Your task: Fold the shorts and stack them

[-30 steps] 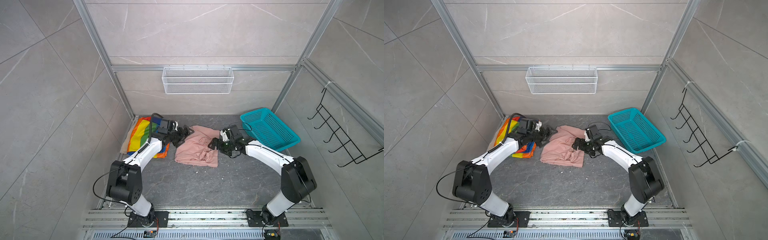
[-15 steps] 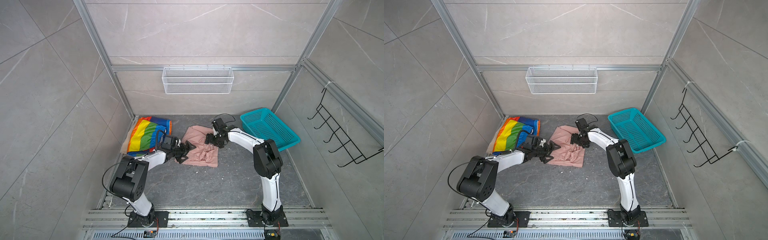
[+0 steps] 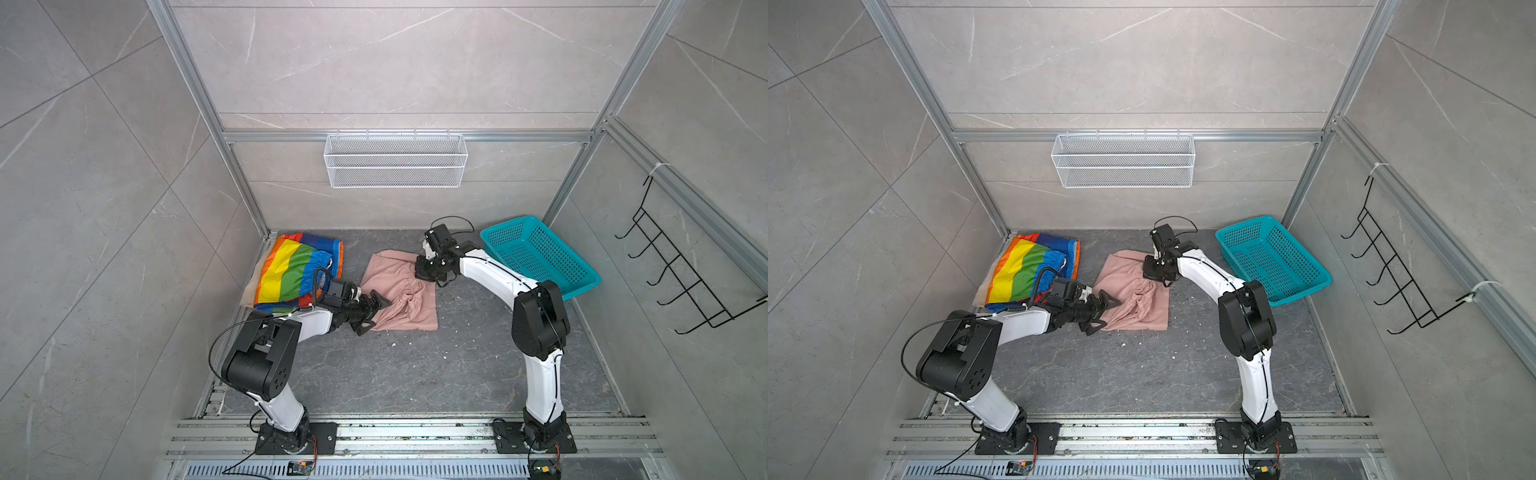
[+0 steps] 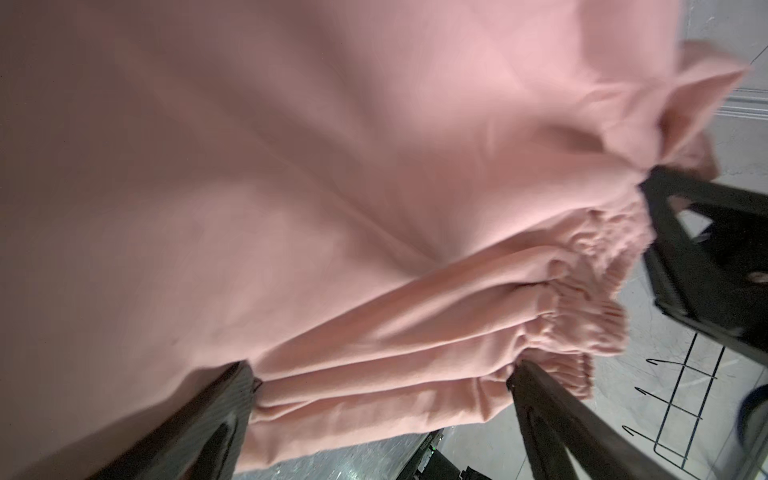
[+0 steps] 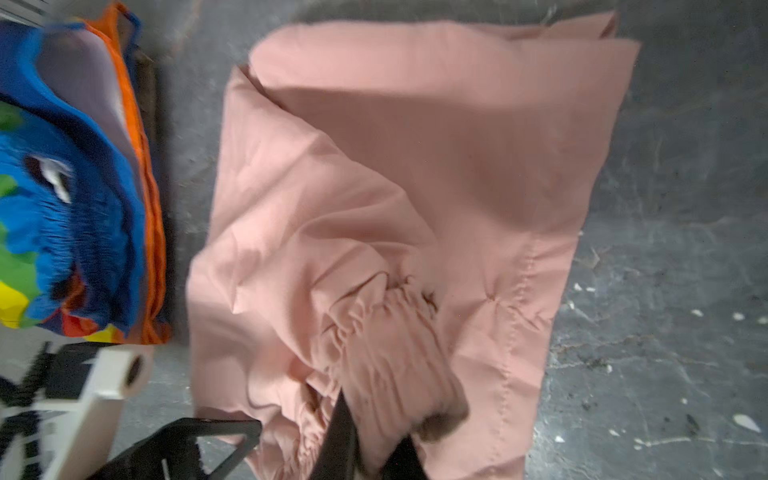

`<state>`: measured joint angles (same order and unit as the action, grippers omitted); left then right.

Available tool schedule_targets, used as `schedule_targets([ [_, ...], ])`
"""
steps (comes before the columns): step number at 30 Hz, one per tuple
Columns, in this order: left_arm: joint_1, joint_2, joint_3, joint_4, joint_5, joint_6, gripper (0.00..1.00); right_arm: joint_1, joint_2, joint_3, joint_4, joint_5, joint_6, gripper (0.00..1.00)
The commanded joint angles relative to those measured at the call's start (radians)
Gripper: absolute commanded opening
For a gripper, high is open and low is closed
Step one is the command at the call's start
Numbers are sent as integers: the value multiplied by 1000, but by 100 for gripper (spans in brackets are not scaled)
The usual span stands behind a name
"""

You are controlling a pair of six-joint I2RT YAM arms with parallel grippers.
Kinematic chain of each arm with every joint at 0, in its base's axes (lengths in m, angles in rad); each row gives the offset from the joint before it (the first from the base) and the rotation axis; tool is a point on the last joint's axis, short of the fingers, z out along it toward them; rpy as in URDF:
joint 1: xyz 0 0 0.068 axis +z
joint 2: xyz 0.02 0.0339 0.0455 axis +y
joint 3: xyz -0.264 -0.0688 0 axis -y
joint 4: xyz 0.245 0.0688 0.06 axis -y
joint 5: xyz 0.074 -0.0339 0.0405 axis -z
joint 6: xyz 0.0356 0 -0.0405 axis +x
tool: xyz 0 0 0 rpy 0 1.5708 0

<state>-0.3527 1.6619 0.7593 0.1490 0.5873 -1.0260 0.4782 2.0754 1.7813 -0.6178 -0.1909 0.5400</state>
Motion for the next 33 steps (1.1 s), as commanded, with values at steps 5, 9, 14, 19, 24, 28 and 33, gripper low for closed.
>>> schedule_targets([
  [5, 1, -33, -70, 27, 5, -13, 99, -65, 159, 120, -18, -15, -71, 20],
  [9, -13, -71, -61, 46, 21, -26, 99, -72, 227, 208, -90, -13, -104, 38],
  [14, -4, -200, 96, -148, -3, 90, 99, -71, 118, 174, -110, -5, -130, 67],
  [19, 79, -150, 350, -395, -33, 234, 99, -50, -89, -36, -59, 41, -137, 91],
  [24, 149, 82, 554, -449, 5, 270, 99, 38, -146, -147, -54, 88, -136, 99],
  [28, 150, 262, 699, -437, 38, 286, 91, 87, -103, -159, -52, 104, -122, 98],
  [33, 153, 409, 848, -515, -30, 371, 86, 109, -16, -116, -70, 106, -107, 93],
])
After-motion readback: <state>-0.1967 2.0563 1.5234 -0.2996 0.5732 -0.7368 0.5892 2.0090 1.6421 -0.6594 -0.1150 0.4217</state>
